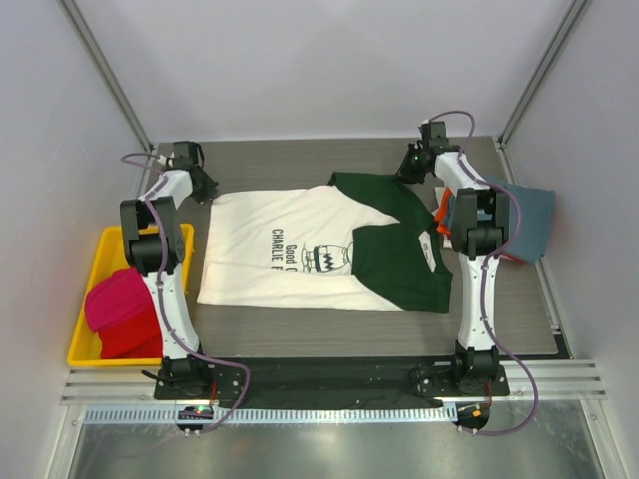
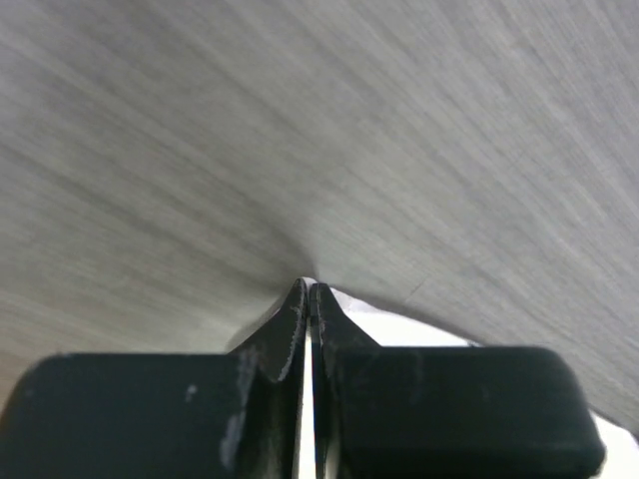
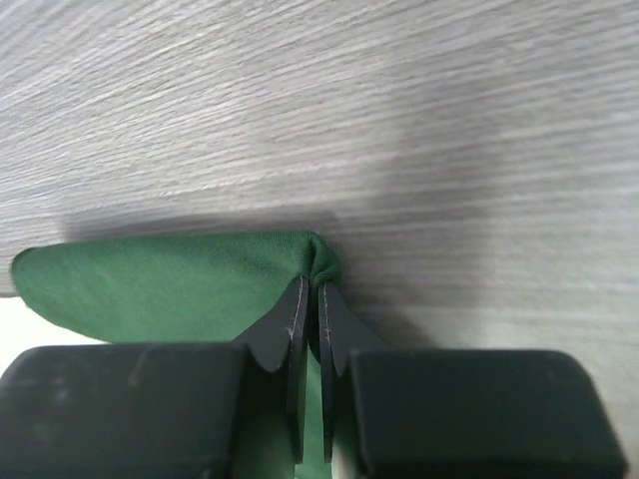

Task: Fold and stack the t-shirts
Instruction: Fold the tshirt

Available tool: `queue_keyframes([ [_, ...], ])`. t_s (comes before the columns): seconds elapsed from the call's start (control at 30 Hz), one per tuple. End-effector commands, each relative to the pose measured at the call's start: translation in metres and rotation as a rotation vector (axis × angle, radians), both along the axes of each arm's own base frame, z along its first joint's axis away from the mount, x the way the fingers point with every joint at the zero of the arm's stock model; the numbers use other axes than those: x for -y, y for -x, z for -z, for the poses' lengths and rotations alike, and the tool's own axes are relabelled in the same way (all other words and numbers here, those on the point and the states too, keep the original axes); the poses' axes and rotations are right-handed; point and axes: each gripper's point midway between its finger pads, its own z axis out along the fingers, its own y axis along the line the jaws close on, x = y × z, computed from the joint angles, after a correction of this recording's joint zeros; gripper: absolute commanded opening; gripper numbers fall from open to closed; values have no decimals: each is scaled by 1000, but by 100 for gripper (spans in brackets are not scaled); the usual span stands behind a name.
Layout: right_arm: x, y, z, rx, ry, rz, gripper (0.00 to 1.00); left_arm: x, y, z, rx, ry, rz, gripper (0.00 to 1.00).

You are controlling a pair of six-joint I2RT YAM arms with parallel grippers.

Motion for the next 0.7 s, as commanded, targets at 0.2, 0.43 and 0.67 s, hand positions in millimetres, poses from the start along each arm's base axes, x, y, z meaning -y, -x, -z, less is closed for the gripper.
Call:
queue_keyframes([
  [0.2, 23, -4, -89, 202, 0, 56, 1, -9, 2, -53, 156, -57, -32, 0],
  [0.43, 17, 6, -93, 208, -33, 27, 1, -9, 5, -67, 206, -56, -47, 0],
  [0.67, 10, 14, -88, 203, -70, 3, 1, -8, 8, -71, 234, -45, -56, 0],
])
